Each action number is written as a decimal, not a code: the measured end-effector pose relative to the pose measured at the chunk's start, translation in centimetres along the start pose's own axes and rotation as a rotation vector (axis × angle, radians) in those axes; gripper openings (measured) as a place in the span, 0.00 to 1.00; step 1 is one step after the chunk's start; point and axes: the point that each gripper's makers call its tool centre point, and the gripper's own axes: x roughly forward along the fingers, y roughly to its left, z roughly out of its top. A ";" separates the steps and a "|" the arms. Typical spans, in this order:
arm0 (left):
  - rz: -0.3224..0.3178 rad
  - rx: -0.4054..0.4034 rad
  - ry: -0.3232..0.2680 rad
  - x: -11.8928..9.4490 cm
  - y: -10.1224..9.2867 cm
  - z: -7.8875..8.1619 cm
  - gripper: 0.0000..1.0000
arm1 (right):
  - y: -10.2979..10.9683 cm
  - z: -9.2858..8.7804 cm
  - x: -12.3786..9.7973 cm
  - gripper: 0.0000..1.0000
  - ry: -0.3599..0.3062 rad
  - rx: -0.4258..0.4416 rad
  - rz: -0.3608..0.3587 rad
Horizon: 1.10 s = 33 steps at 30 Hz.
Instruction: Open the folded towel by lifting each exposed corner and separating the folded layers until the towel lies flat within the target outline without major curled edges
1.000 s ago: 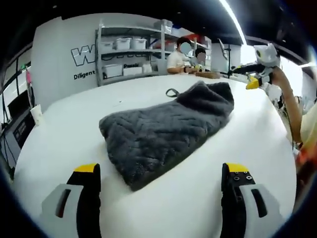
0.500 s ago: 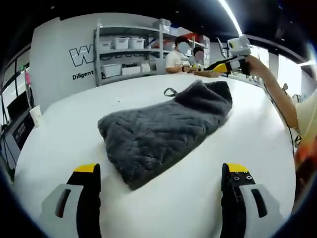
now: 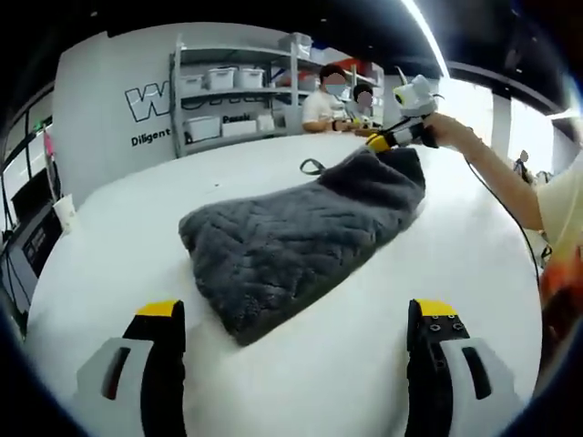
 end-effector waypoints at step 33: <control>-0.004 -0.011 0.020 0.0 0.1 -0.5 0.99 | 5.8 1.2 -7.8 0.00 -0.065 -0.227 0.013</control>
